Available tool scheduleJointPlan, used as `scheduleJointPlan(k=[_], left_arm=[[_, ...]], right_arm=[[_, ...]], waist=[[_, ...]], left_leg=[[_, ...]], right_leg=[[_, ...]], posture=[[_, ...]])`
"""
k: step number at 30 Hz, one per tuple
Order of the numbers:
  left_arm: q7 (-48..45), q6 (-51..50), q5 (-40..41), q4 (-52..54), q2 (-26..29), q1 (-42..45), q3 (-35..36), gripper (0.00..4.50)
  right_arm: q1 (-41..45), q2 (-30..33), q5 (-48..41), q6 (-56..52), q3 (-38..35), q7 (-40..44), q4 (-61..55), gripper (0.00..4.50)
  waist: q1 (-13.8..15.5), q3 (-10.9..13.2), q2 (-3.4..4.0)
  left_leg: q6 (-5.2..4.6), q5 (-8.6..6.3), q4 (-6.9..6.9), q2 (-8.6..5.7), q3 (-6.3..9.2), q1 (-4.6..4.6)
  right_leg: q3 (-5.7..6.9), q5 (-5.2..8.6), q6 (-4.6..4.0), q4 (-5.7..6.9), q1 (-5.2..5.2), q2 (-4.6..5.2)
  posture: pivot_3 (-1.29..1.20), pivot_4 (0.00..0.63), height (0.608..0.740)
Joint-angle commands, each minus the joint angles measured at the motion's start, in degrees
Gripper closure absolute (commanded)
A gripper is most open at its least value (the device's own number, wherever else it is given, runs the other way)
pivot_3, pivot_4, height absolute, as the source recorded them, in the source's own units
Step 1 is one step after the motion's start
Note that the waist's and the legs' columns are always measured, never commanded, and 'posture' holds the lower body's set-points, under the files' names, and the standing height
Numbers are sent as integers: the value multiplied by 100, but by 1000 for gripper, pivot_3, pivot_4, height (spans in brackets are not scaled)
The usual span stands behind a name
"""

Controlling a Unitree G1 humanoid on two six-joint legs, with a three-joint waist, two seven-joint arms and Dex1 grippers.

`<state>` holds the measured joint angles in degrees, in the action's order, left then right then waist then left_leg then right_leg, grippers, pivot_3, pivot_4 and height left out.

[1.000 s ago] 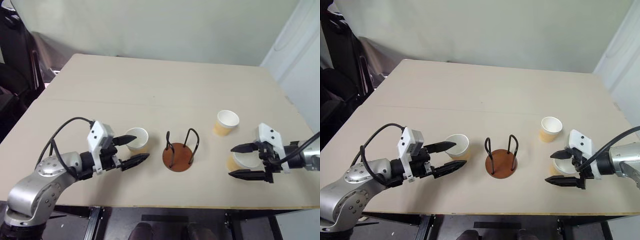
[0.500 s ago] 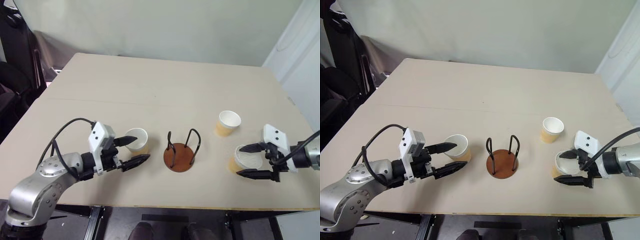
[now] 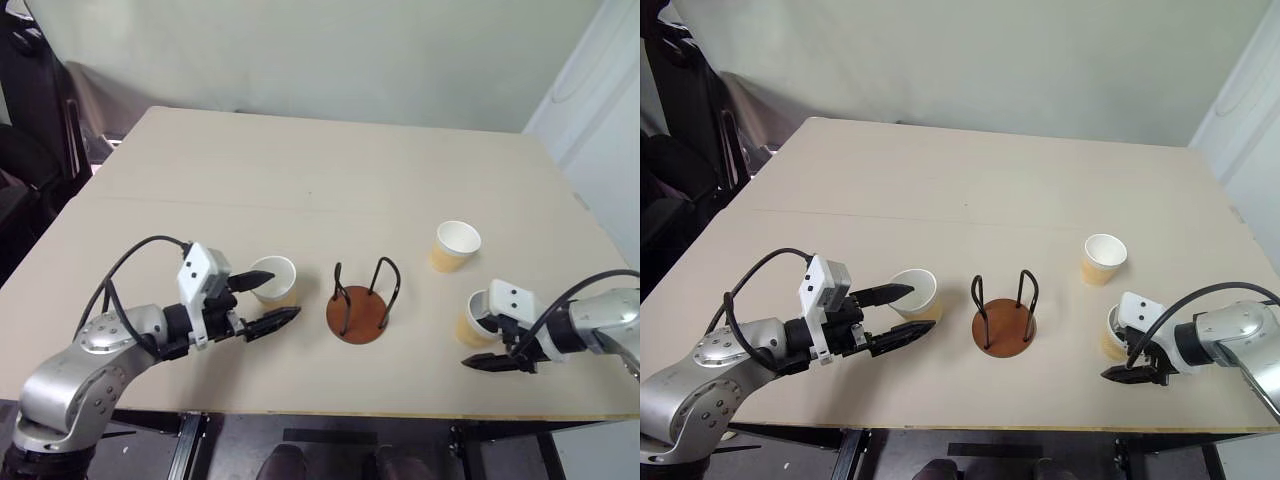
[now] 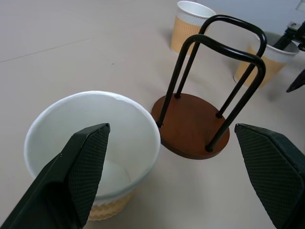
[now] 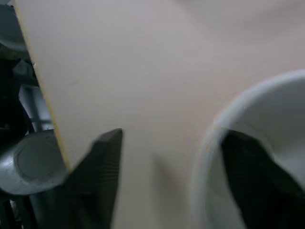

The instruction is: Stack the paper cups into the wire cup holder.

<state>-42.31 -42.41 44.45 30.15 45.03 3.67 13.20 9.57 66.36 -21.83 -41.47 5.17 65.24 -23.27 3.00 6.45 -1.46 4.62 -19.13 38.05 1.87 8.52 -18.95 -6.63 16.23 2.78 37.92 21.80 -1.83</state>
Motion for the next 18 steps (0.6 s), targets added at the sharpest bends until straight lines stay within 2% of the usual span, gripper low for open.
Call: scheduleJointPlan(k=[1,4,5,9,13,18], left_arm=[[16,83,-12,120,4,16,92,0],[36,97,-20,126,-9,-12,98,0],[45,102,-26,120,-15,-12,99,0],[47,117,-40,103,-21,-23,106,0],[53,125,-45,119,-27,-49,128,0],[45,114,-63,144,-42,-64,131,0]], right_arm=[[78,121,119,182,-107,99,102,3160],[46,263,98,300,-229,285,126,4331],[38,317,66,336,-279,362,129,4470],[119,491,-87,487,-573,637,201,4470],[687,372,-987,281,-1241,1018,216,4470],[2307,58,-1810,6,-1308,1009,179,4470]], waist=[[3,0,0],[1,0,0],[1,0,0],[1,1,-1],[-11,2,3],[-60,5,6]], left_leg=[[0,0,0,0,0,0],[0,0,0,0,0,0],[0,0,0,0,0,0],[0,0,2,-1,-1,-1],[0,1,2,-2,-7,-1],[1,2,2,-1,-10,2]], right_leg=[[0,0,0,0,0,0],[0,0,1,0,0,1],[0,0,1,0,0,1],[-1,1,2,0,-1,0],[-6,1,2,1,1,-3],[-10,1,3,2,4,-9]], posture=[[0,150,740],[0,150,740],[0,150,740],[0,150,740],[0,150,740],[0,150,740]])
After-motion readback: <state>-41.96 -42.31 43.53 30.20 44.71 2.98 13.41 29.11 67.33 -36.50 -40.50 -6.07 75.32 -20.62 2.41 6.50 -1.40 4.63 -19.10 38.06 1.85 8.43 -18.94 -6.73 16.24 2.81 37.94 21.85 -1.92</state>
